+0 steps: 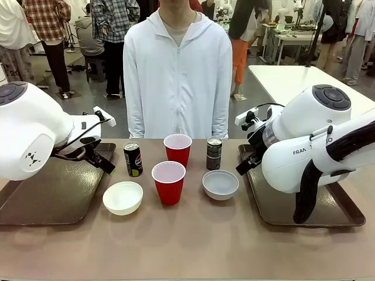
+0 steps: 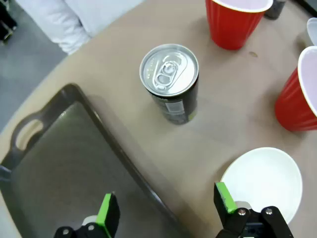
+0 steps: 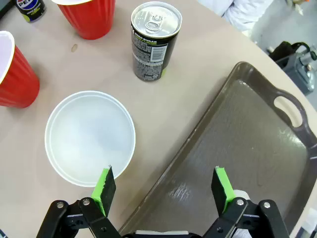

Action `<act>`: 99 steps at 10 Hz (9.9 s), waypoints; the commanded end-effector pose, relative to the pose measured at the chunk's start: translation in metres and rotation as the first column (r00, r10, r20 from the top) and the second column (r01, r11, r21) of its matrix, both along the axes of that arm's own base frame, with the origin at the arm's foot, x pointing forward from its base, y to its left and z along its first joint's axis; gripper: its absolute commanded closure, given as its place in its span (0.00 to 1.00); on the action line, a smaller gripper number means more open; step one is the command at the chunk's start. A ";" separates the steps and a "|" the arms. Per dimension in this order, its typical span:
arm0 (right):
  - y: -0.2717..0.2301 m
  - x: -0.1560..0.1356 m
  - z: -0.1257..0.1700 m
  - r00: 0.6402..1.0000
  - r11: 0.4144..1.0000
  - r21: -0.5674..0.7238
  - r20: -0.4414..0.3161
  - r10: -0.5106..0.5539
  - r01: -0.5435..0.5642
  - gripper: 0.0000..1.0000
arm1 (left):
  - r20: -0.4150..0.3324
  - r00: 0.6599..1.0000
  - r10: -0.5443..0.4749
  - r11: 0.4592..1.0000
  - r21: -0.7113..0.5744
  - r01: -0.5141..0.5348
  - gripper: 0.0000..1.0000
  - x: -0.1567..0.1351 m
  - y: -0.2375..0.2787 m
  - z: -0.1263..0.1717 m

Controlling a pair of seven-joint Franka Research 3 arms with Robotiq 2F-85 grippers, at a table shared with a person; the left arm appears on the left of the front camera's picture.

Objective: Prepare tableware on both trays.
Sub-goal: Pick up a Picnic Bowl from the table and place it on a Handle tray.

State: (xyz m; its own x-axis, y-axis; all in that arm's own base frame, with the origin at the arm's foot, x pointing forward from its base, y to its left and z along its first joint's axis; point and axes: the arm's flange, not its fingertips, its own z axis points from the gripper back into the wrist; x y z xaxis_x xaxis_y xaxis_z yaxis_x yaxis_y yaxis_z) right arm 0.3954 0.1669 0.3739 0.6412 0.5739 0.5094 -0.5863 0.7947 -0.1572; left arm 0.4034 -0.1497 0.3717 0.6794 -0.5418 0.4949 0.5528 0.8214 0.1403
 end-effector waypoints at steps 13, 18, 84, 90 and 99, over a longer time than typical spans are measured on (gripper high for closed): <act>0.003 -0.006 0.012 0.997 0.993 -0.084 -0.023 -0.080 0.078 0.00 | 0.000 1.000 0.000 1.000 0.000 0.000 0.00 0.000 0.000 0.000; -0.034 -0.140 0.071 0.941 0.993 -0.054 -0.317 -0.117 0.106 0.00 | -0.359 0.918 -0.170 0.984 -0.009 0.179 0.00 -0.119 0.034 0.066; -0.342 -0.205 0.086 0.755 0.460 0.641 -0.648 -0.104 0.614 0.00 | -0.492 0.850 0.189 0.981 0.068 -0.179 0.58 0.022 -0.048 -0.037; -0.342 -0.205 0.086 0.755 0.460 0.641 -0.648 -0.104 0.614 0.00 | -0.496 0.843 0.208 0.978 0.120 -0.170 1.00 0.026 -0.046 -0.043; -0.342 -0.205 0.086 0.755 0.460 0.641 -0.648 -0.104 0.614 0.00 | -0.532 0.824 0.194 0.980 0.078 -0.181 1.00 -0.010 -0.049 0.016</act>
